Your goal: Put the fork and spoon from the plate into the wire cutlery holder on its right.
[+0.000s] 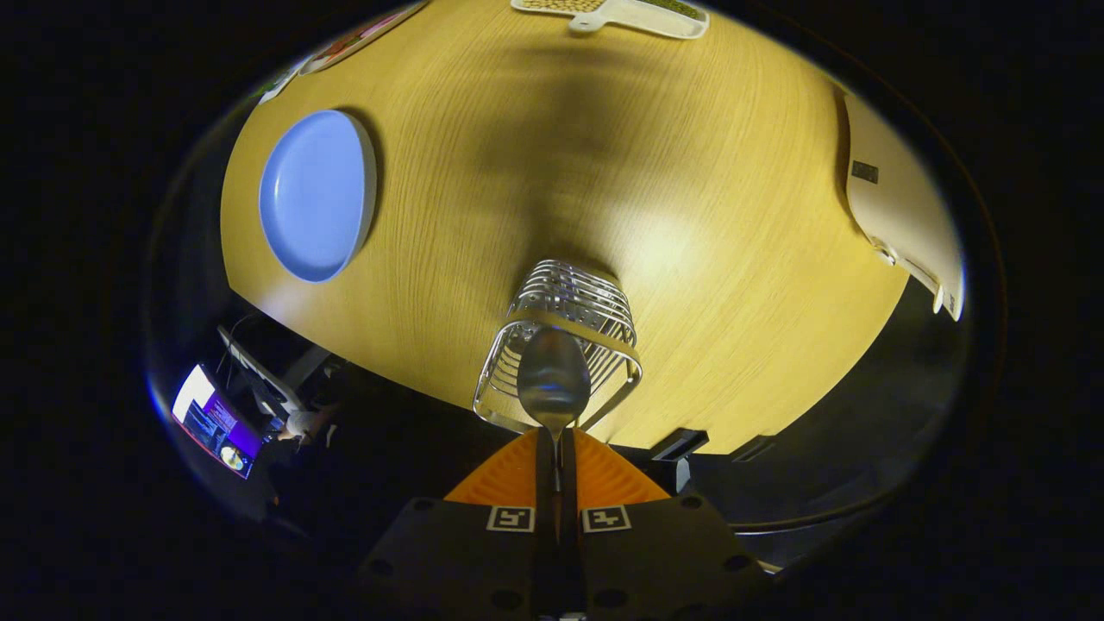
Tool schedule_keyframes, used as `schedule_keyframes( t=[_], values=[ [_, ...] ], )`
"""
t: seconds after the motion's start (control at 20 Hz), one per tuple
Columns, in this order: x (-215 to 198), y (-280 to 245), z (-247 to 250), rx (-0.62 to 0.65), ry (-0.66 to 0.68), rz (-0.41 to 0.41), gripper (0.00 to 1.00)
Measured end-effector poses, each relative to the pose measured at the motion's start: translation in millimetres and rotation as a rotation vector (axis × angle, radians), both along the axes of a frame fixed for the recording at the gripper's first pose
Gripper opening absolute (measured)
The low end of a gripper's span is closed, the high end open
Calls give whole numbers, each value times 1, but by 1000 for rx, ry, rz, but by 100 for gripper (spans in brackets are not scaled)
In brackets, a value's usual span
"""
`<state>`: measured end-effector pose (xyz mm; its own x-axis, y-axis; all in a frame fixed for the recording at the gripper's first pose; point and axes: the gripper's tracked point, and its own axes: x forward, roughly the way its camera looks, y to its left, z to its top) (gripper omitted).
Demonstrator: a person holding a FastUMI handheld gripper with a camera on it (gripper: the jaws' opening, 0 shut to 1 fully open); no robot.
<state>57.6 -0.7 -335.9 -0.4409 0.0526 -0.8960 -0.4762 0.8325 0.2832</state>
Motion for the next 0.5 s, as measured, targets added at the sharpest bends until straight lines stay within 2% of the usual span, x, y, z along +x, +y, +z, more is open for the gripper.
schedule_keyframes(
  t=[0.3,0.5],
  values=[
    [4,15,-17,-43,29,63,6],
    [7,21,-25,-35,14,47,6]
  ],
)
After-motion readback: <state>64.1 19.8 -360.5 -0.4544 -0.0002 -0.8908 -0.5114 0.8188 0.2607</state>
